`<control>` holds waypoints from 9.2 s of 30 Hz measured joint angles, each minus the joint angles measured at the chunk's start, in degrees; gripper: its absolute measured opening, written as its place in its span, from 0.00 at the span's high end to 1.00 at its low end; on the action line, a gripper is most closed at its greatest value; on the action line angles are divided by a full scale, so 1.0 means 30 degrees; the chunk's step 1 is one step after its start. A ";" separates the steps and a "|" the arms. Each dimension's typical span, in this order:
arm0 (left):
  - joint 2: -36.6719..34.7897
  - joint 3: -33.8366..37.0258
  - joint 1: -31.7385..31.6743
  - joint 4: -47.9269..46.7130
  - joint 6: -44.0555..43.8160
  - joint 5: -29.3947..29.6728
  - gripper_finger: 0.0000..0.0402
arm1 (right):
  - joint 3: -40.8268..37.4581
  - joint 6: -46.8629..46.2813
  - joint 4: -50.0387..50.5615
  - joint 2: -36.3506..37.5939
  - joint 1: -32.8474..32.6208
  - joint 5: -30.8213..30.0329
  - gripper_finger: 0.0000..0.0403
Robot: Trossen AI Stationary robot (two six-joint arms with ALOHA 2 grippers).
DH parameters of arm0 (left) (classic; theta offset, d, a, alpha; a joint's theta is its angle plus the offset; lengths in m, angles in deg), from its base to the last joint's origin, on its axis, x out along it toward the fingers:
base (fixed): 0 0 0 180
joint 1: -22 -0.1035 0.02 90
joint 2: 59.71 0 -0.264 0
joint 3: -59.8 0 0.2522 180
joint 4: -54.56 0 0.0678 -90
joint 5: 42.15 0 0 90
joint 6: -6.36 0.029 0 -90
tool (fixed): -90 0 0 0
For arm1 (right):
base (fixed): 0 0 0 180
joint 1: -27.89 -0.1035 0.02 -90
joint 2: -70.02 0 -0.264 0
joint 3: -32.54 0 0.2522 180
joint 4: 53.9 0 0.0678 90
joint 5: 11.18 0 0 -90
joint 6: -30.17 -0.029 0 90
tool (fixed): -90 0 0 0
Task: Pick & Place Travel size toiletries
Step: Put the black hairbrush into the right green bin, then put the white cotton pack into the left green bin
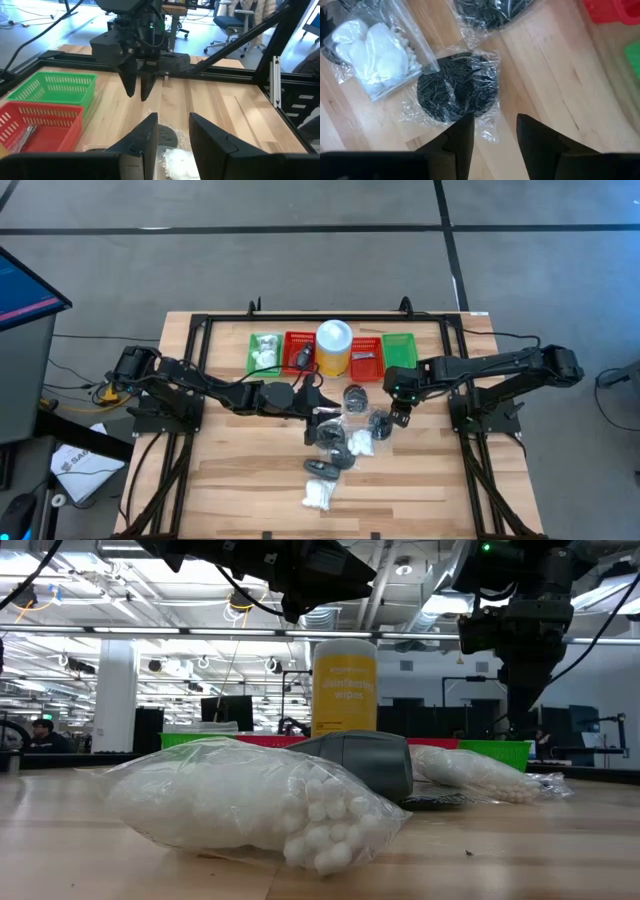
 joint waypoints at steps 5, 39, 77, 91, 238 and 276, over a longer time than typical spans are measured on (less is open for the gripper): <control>0.0000 0.0000 0.0227 -0.0037 0.0005 0.0000 0.74 | -0.0270 -0.0957 -0.0065 0.0015 -0.0349 -0.0034 0.66; 0.0000 0.0000 0.0631 -0.0708 0.0000 0.0022 0.74 | -0.4779 -0.3660 -0.4907 0.0007 -0.0345 0.0737 0.65; 0.0000 0.0214 0.0634 -0.0699 -0.0080 0.0029 0.74 | -0.4677 -0.4944 -0.7058 -0.2639 -0.1242 0.0822 0.75; 0.0000 0.0240 0.0634 -0.0692 -0.0080 0.0029 0.74 | -0.4588 -0.4521 -0.6881 -0.2011 -0.1233 0.0904 1.00; 0.0000 0.0255 0.0612 -0.0707 -0.0430 0.0036 0.74 | 0.1071 0.3113 -0.1191 0.0969 0.3764 0.0263 0.60; 0.0000 0.0255 0.1047 -0.0829 -0.0998 0.0016 0.74 | 0.1846 0.0883 -0.9790 -0.6001 -0.9113 -0.2840 0.60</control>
